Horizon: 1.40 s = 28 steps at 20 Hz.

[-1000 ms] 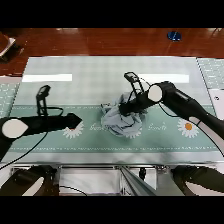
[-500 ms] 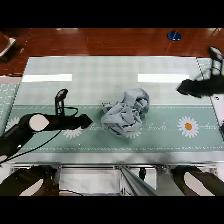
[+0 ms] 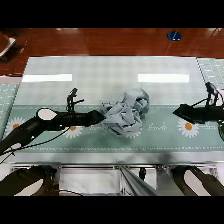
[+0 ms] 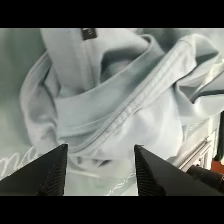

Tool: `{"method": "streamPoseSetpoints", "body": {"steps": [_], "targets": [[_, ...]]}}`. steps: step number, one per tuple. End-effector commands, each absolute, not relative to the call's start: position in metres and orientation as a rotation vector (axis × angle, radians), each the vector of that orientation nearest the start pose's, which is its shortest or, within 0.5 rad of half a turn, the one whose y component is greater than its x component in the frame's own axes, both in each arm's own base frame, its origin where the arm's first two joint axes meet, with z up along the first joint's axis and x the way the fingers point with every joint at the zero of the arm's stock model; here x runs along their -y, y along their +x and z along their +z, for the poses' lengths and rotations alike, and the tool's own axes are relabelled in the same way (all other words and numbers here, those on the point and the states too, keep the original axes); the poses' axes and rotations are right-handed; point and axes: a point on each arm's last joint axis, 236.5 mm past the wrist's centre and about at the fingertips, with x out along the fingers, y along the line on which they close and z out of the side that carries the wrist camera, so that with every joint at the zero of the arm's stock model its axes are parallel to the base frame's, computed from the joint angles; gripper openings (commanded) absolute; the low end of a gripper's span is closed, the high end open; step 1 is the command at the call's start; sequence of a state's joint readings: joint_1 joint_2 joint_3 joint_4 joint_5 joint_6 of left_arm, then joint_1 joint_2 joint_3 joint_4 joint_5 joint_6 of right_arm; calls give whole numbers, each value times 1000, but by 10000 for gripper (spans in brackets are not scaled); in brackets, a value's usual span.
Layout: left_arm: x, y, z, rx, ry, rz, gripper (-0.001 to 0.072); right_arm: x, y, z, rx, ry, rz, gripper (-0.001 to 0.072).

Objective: Fold the shirts.

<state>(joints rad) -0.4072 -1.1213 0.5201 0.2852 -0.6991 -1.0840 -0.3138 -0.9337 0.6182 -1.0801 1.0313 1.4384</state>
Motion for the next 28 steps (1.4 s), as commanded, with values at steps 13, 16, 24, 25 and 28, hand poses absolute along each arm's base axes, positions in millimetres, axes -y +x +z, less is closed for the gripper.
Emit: {"method": "streamPoseSetpoints", "body": {"steps": [13,16,24,25,28], "targets": [[329,270,-33,-1225,-601,-1031,17,-96,320,-73,-1275,832,257,405],[326,271,-31,-1231,-620,-1032,17,-123,339,-80,-1319,765,329,405],[322,275,-31,-1226,-628,-1021,17,-156,360,-99,-1388,634,385,331],[322,275,-31,-1225,-628,-1020,17,-158,364,-97,-1380,626,391,219],[316,286,-23,-1198,-644,-1014,17,-163,375,-77,-1353,571,462,27]]}}
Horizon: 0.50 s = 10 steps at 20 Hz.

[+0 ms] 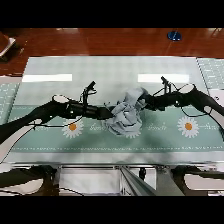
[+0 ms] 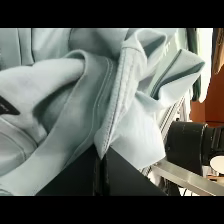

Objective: Fold the shirts.

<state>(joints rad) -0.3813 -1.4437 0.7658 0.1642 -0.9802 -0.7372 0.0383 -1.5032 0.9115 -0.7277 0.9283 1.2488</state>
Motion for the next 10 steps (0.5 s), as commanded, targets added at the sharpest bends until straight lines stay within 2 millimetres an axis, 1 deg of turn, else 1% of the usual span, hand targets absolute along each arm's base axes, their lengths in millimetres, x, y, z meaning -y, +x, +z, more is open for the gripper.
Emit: {"method": "streamPoseSetpoints", "body": {"steps": [1,2,3,4,5,6,7,8,9,10], "targets": [[310,297,-8,-1163,-666,-1020,17,-159,381,-62,-1340,522,484,26],[302,313,13,-1108,-683,-1021,16,-151,392,-42,-1314,472,483,26],[287,336,43,-1023,-698,-1007,16,-137,409,-10,-1257,419,462,26],[269,361,80,-927,-715,-982,16,-120,429,29,-1175,375,431,26],[247,386,127,-805,-720,-955,16,-103,450,83,-1058,336,399,26],[225,404,176,-686,-710,-935,16,-89,463,140,-939,301,384,26],[202,416,232,-554,-683,-917,16,-77,469,204,-808,266,376,26],[181,419,283,-436,-648,-903,16,-69,464,262,-695,225,373,26],[161,414,336,-315,-600,-887,16,-63,450,318,-584,175,368,26],[145,405,379,-217,-555,-866,16,-58,430,362,-495,130,357,26]]}}
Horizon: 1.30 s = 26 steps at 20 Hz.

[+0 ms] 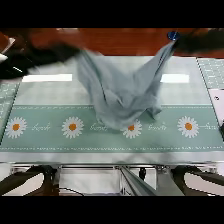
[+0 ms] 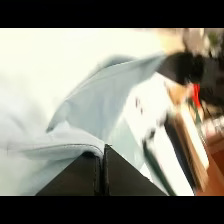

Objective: Fold the shirts.

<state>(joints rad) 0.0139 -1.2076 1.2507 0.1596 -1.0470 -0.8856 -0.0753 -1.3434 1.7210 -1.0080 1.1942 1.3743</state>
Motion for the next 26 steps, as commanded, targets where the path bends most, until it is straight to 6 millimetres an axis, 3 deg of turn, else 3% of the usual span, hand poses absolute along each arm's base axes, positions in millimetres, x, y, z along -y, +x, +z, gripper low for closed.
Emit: {"method": "streamPoseSetpoints", "body": {"steps": [1,3,7,11,14,17,20,23,26], "targets": [[129,392,416,-136,-500,-833,16,-55,406,400,-411,85,338,26],[103,364,462,-39,-383,-727,16,-48,354,450,-278,29,286,26],[76,299,503,73,-191,-514,16,-40,263,502,-113,-54,190,26],[69,229,526,173,19,-312,16,-23,198,519,-40,-88,79,26],[56,189,528,195,108,-149,16,-19,175,518,-32,-84,45,26],[44,174,520,171,123,-79,16,-17,186,493,-103,-73,47,26],[44,201,487,75,73,-143,17,-14,224,437,-271,-43,64,26],[31,258,406,-139,-18,-163,16,-18,273,359,-482,10,114,26],[20,317,296,-402,-153,-187,17,-38,326,279,-657,97,231,26]]}}
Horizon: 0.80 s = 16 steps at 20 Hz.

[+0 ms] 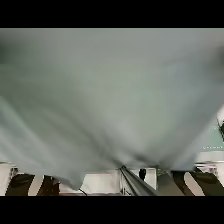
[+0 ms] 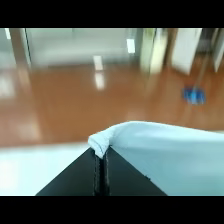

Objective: Fold the shirts.

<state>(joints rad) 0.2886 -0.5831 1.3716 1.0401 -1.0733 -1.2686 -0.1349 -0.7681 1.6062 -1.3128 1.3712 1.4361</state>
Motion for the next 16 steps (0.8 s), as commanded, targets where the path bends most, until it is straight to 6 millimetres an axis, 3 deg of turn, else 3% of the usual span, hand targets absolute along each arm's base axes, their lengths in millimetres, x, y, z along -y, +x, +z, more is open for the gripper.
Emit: {"method": "streamPoseSetpoints", "body": {"steps": [1,3,6,9,12,13,14,15,16], "targets": [[18,336,264,-459,-212,-190,16,-43,347,253,-700,137,256,26],[6,374,205,-544,-324,-162,17,-48,395,201,-777,205,273,26],[-10,422,144,-629,-396,-109,17,-47,473,140,-801,334,254,26],[-5,464,102,-665,-416,-96,17,-49,533,89,-853,436,255,26],[21,491,74,-716,-442,-139,17,-55,573,56,-909,564,253,27],[30,498,69,-727,-458,-154,20,-55,583,48,-922,594,241,57],[35,502,65,-734,-465,-164,85,-52,589,44,-927,625,227,262],[38,504,64,-740,-462,-173,346,-47,592,44,-923,645,218,411],[37,503,66,-750,-453,-177,509,-38,591,48,-918,659,207,410]]}}
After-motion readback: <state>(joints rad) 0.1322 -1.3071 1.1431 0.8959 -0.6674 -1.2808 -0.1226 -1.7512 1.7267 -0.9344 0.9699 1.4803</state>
